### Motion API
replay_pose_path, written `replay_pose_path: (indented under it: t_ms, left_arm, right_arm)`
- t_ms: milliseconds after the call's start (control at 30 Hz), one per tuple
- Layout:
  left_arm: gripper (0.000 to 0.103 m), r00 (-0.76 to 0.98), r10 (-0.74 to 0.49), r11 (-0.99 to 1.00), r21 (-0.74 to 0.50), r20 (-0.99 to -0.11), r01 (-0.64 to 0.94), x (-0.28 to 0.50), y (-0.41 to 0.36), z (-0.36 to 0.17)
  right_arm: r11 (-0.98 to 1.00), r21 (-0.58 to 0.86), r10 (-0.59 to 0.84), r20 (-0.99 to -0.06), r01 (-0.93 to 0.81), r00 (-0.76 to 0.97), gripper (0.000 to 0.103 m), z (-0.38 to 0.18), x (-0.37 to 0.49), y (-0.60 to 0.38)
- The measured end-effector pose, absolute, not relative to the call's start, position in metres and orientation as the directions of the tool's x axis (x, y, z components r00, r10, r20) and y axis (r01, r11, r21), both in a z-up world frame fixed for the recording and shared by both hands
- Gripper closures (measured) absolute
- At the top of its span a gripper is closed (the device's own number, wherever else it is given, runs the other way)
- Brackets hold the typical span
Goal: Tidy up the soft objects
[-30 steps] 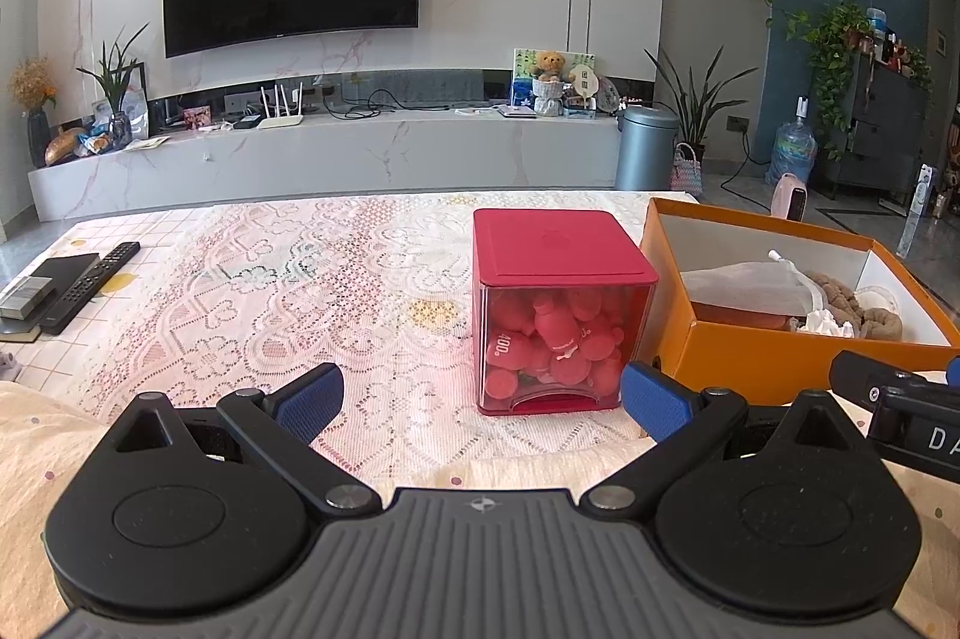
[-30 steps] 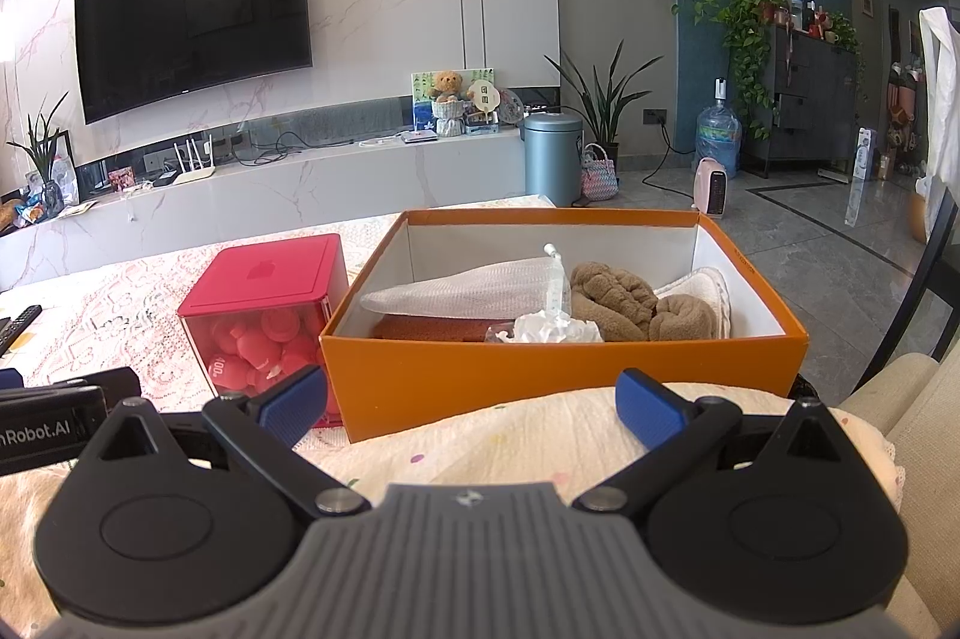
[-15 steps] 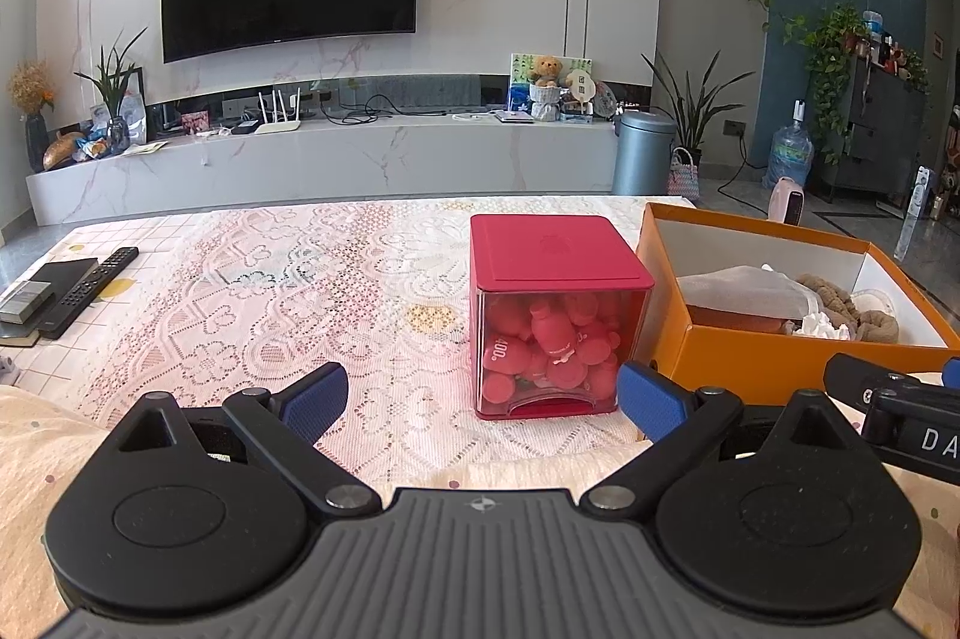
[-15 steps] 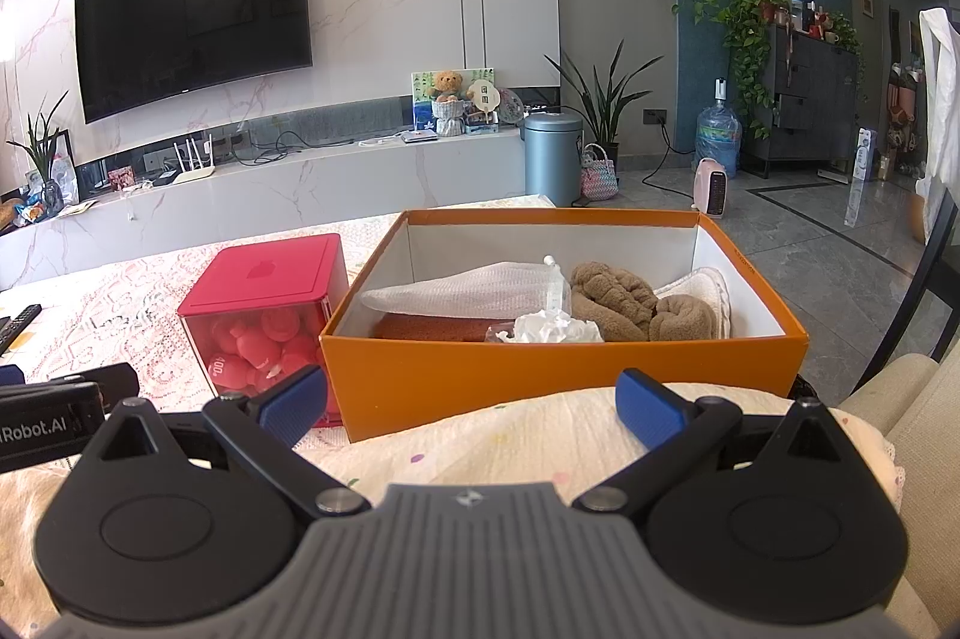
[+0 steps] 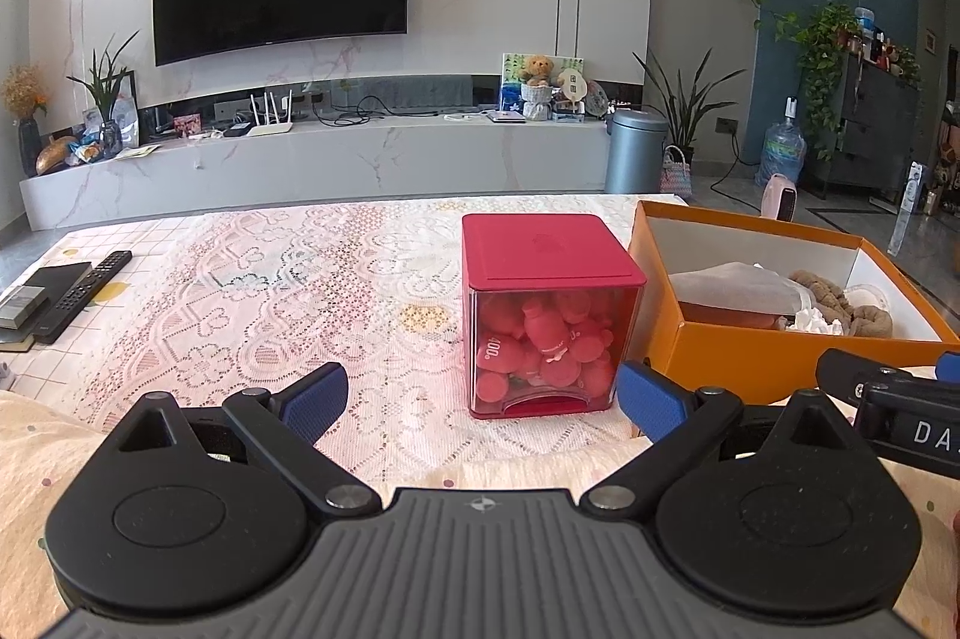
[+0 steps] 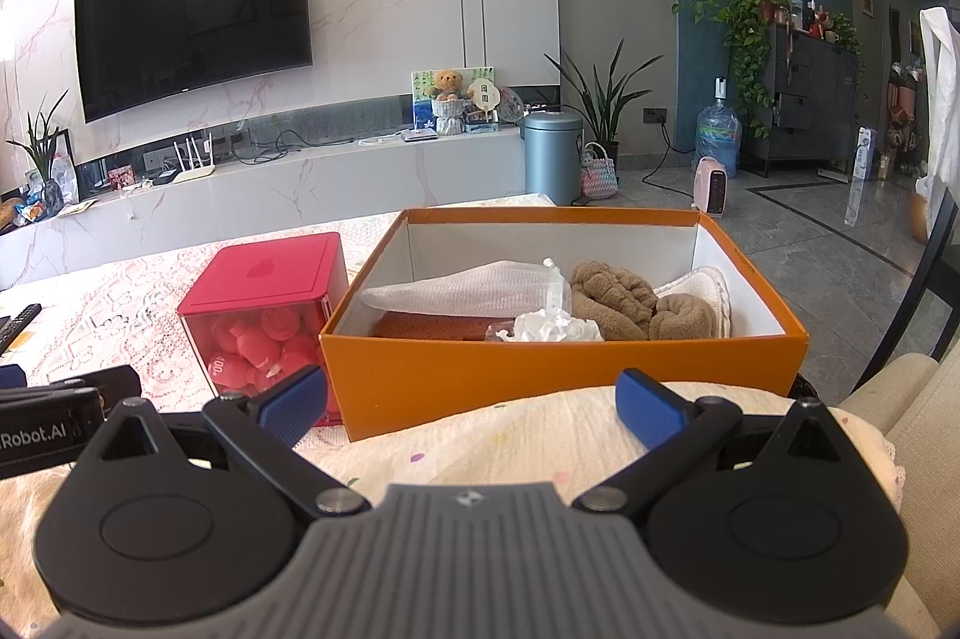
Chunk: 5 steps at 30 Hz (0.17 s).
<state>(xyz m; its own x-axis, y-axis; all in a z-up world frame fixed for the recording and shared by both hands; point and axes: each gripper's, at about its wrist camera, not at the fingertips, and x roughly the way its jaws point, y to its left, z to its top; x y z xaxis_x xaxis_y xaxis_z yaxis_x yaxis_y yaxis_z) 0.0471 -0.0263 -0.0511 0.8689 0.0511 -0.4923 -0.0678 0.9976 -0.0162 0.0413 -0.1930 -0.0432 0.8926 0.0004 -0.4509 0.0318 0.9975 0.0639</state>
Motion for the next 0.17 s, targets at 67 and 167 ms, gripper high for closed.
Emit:
replay_pose_path:
  t_ms: [67, 167]
  left_arm:
    - [0.0, 0.869, 0.05, 0.997, -0.019, -0.493, -0.068, 0.047, -0.0261, -0.0512]
    - [0.0, 0.87, 0.049, 0.997, -0.023, -0.491, -0.069, 0.0466, -0.0257, -0.0511]
  right_arm:
    - [0.997, 0.064, 0.0, -0.451, 0.032, 0.893, 0.003, -0.0431, 0.0412, -0.193]
    - [0.997, 0.063, 0.0, -0.451, 0.031, 0.892, 0.003, -0.0445, 0.0412, -0.193]
